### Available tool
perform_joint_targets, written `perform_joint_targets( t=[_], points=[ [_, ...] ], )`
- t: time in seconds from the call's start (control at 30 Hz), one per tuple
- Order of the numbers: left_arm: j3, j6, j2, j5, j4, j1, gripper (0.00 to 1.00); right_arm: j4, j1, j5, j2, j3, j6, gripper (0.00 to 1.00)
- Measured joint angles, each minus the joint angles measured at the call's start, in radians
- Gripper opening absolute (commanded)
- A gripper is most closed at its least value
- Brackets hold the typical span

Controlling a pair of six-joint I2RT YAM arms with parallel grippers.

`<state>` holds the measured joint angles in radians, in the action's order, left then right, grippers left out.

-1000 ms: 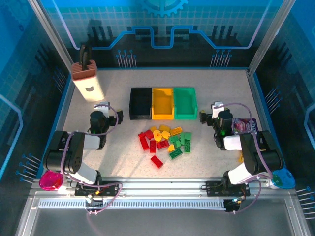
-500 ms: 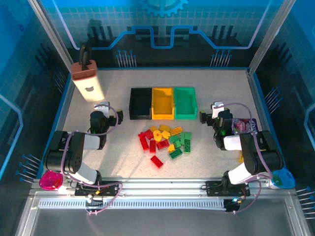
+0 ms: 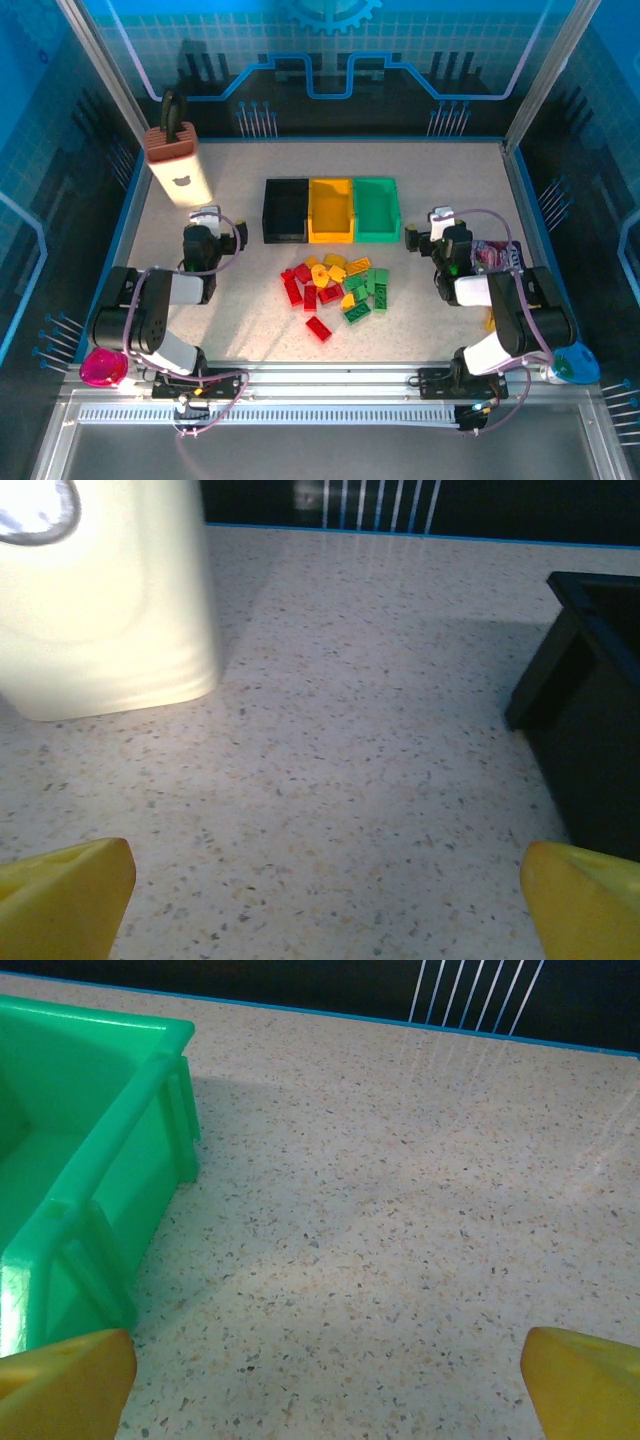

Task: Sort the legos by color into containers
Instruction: Pick up the lego from the center of the table.

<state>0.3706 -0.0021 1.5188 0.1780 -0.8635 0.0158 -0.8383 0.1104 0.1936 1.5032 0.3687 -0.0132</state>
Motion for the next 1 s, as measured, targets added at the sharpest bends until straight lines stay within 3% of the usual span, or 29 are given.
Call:
perform_joint_targets(
  t=[0.13,0.2,0.37,0.6,0.77,1.0],
  points=[
    [0.062,-0.016,-0.144,0.089,0.206,0.053,0.99,0.174,0.080,0.030,-0.188,0.039,-0.035,1.00],
    [0.121,-0.061,-0.219,0.116,0.305,0.069,0.99,0.290,0.103,0.056,-0.278,0.108,0.029,1.00],
    [0.244,-0.214,-0.348,0.109,0.529,0.101,0.99,0.520,0.027,-0.066,-0.451,0.217,0.264,1.00],
    [0.291,-0.312,-0.383,0.076,0.803,0.256,0.96,0.808,0.038,-0.196,-0.423,0.281,0.354,0.99],
    [0.313,-0.356,-0.383,0.060,0.969,0.406,0.89,0.945,0.080,-0.202,-0.416,0.312,0.361,0.94],
    [0.348,-0.442,-0.361,0.038,1.144,0.515,0.81,1.039,0.134,-0.202,-0.361,0.380,0.354,0.89]
  ],
)
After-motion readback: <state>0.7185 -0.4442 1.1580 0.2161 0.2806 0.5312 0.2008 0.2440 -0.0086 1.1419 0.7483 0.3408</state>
